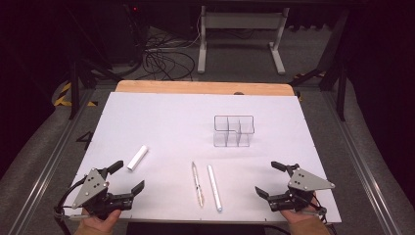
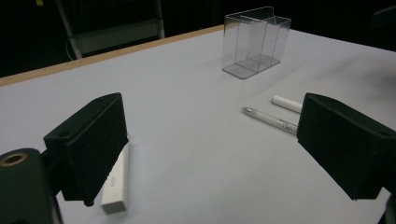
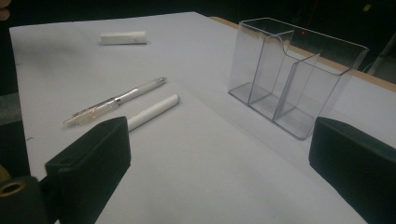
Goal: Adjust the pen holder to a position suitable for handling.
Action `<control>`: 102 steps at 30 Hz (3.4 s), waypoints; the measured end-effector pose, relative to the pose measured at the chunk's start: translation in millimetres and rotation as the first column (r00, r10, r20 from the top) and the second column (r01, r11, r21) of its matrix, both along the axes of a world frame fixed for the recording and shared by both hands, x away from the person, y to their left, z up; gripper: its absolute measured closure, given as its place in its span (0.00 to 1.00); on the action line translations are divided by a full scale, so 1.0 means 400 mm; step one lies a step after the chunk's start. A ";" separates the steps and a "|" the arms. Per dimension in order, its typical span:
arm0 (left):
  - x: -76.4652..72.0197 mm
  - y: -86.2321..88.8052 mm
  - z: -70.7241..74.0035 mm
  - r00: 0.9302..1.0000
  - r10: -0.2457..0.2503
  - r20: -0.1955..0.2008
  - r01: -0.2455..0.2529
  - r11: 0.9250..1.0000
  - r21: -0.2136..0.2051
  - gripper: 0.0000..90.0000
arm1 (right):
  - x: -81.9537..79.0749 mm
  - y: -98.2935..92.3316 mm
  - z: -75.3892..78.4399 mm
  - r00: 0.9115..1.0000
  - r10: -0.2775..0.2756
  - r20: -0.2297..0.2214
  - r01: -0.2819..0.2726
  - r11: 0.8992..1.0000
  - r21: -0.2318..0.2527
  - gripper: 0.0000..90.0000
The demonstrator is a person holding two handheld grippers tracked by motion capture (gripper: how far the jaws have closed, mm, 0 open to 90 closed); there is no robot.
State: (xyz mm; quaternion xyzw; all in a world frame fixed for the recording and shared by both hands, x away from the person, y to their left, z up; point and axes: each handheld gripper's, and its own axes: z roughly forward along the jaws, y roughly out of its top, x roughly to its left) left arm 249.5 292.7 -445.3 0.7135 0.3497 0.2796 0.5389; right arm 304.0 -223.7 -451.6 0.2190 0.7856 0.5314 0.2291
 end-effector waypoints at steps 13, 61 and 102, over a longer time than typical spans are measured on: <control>-0.005 -0.004 0.003 1.000 0.009 0.028 -0.010 1.000 0.027 0.11 | 0.029 0.024 0.039 1.000 0.012 -0.014 -0.013 1.000 -0.019 0.07; -0.003 -0.003 0.003 1.000 0.006 0.028 -0.007 1.000 0.030 0.12 | 0.178 0.147 0.160 0.993 0.058 -0.103 -0.079 0.975 -0.209 0.21; -0.002 -0.003 0.002 1.000 -0.007 0.026 0.006 0.999 0.036 0.12 | 0.308 0.238 0.179 0.986 0.048 -0.159 -0.102 0.930 -0.354 0.46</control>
